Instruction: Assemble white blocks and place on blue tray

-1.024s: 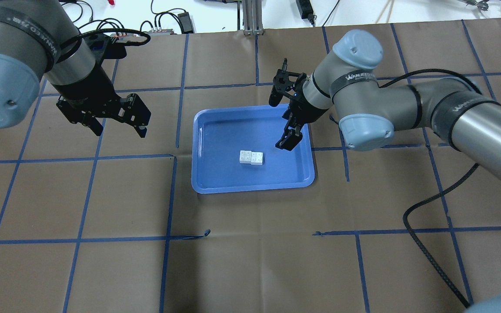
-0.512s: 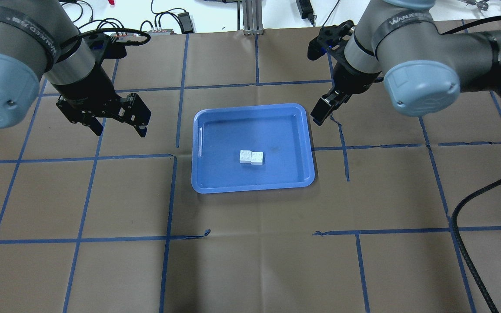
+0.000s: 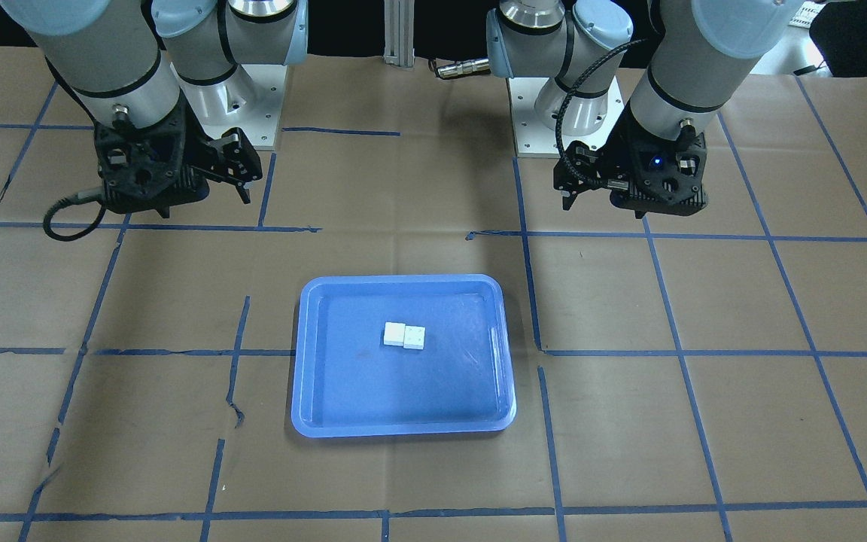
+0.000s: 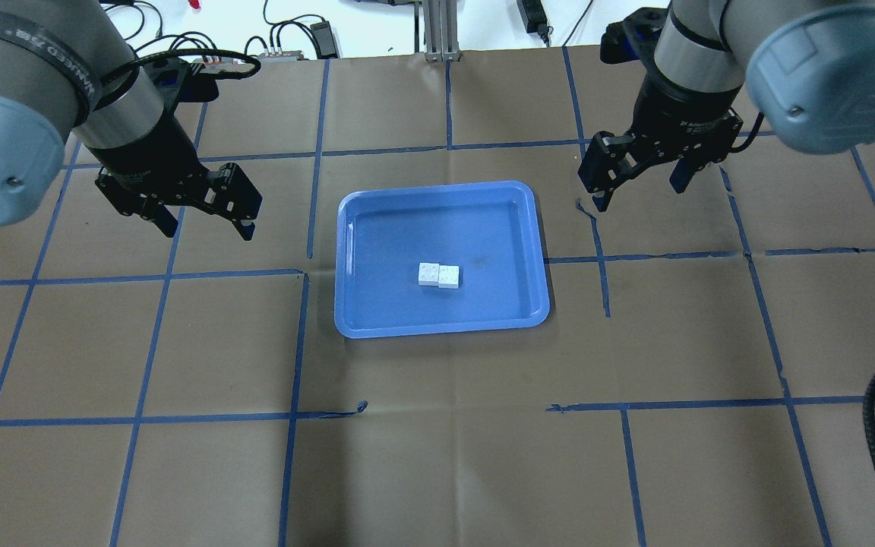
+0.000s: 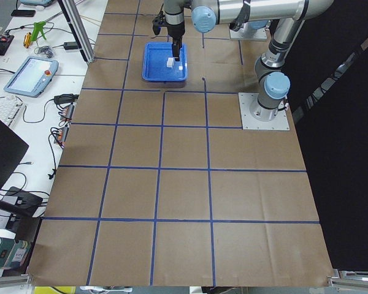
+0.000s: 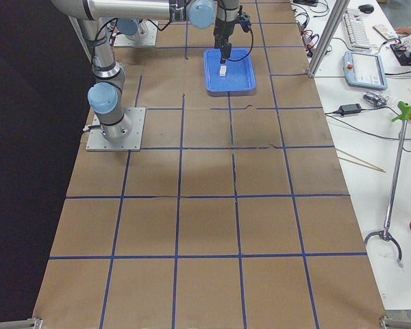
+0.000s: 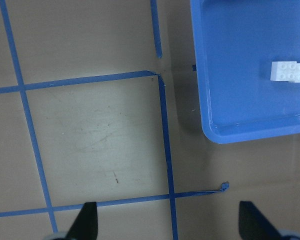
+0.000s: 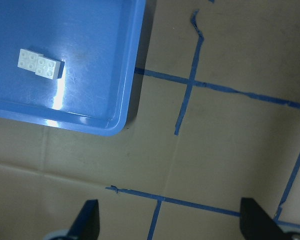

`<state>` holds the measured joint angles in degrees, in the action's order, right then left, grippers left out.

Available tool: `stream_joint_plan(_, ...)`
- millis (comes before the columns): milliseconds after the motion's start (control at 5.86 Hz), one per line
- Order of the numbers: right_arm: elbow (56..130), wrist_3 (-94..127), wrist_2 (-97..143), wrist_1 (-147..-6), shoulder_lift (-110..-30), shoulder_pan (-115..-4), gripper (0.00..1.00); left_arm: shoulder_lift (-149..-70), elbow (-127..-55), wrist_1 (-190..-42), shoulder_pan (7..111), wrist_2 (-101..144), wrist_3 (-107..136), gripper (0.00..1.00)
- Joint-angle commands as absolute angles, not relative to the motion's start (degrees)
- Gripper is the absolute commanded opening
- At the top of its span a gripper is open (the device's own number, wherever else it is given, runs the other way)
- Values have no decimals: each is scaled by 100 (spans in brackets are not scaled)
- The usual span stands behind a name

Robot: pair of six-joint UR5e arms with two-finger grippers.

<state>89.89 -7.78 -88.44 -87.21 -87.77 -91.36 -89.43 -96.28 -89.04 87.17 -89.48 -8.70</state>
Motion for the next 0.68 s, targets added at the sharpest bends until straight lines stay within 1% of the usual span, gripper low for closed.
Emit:
stream_joint_plan(0,8938,-290,-8859,-8508,-8964,-8956,100,-8912,-9615,-8903,8684,-9156,-931,99)
stream_joint_plan(512,8938,-290,-8859,-8508,-8982,-8965,100,-8929,-9589,-8895,8701,-9185,-1020,99)
